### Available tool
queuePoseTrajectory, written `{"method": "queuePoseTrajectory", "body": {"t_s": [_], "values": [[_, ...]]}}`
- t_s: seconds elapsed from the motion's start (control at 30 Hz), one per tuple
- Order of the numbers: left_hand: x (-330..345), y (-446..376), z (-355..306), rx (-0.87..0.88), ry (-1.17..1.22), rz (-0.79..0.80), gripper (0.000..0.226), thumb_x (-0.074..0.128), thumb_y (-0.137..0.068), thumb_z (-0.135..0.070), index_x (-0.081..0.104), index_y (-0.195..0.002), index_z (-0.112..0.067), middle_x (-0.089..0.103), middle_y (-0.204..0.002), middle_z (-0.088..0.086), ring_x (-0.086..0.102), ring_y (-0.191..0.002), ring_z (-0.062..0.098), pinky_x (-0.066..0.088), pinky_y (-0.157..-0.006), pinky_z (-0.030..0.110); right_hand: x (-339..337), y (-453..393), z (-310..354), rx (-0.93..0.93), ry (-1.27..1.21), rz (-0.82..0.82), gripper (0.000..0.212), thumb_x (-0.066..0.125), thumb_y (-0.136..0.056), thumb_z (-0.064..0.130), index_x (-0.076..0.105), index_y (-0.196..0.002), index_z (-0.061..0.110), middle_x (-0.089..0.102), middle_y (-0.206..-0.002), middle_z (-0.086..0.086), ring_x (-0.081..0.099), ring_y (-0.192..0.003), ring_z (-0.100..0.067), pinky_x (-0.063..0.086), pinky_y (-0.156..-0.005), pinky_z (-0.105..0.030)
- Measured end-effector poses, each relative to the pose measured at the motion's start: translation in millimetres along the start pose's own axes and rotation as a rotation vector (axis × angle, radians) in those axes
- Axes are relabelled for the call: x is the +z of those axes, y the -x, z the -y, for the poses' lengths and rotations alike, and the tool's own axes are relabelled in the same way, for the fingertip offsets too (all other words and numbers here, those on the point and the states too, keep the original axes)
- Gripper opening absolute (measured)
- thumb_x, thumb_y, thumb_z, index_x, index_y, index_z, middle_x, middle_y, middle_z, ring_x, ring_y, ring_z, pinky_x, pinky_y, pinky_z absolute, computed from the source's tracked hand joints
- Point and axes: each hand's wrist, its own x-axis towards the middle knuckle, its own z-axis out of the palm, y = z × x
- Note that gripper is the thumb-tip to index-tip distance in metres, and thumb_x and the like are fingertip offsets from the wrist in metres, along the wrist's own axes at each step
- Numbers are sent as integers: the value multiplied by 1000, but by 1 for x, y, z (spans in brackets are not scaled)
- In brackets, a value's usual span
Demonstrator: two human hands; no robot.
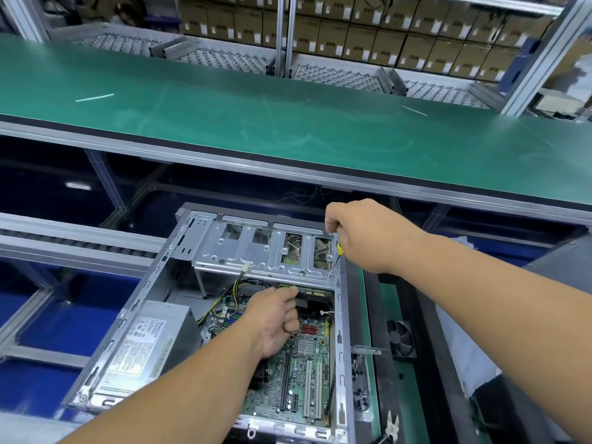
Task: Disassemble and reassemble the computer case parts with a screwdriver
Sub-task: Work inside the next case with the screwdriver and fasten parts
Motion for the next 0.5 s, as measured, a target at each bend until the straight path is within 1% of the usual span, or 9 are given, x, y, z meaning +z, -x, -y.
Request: {"method": "queuePoseTrajectory", "body": {"t_s": [0.13,0.2,0.23,0.3,0.33,0.4,0.43,0.47,0.5], "values": [[1,1,0,6,-3,3,30,54,-101,-7,39,-79,-19,26,-53,-5,20,-43,9,19,-40,23,1,-6,4,15,48,-2,26,51,-98,5,53,-111,28,59,-90,2,58,-71,-17,54,-58,-37],[1,3,-1,7,-8,4,30,54,-101,-7,39,-78,-20,26,-53,-5,20,-44,10,18,-41,23,2,-9,4,28,77,-10,20,50,-100,9,53,-109,27,59,-86,2,57,-67,-16,46,-51,-33],[1,3,-1,6,-10,3,30,54,-101,-7,40,-77,-20,26,-54,-5,19,-44,10,18,-41,23,2,-10,3,31,85,-12,16,50,-102,11,53,-108,26,59,-84,2,56,-65,-16,41,-49,-32],[2,4,-1,-2,-9,-1,30,55,-100,-7,41,-76,-20,25,-55,-4,18,-46,10,18,-42,23,1,-12,2,23,100,-18,5,48,-106,21,53,-105,24,59,-83,1,55,-65,-16,36,-49,-31],[2,4,-1,-7,-6,-3,30,55,-100,-7,41,-76,-20,24,-57,-4,18,-47,10,18,-42,23,0,-13,2,8,108,-28,9,46,-108,28,52,-104,23,59,-82,1,55,-66,-16,35,-49,-31],[2,4,-1,-17,1,-7,31,55,-100,-7,41,-76,-20,23,-58,-4,17,-48,10,17,-42,23,0,-12,2,-11,131,-21,20,43,-109,39,51,-102,22,59,-79,2,54,-67,-16,36,-51,-31],[2,4,-1,-22,4,-8,31,54,-100,-8,41,-76,-20,23,-58,-4,16,-48,10,17,-43,23,0,-12,2,-16,131,-3,21,43,-109,42,50,-102,23,58,-80,3,55,-68,-16,38,-53,-32],[3,4,-2,-25,5,-9,31,54,-100,-8,41,-75,-20,22,-59,-4,16,-49,10,17,-43,23,-1,-12,3,-20,123,22,18,45,-108,41,49,-104,24,58,-84,3,55,-71,-16,42,-55,-33],[3,4,-2,-26,5,-10,31,54,-100,-8,41,-75,-20,22,-59,-3,16,-49,10,17,-43,23,-2,-11,3,-20,107,52,11,49,-106,36,47,-106,25,57,-89,3,56,-74,-17,46,-59,-35]]}}
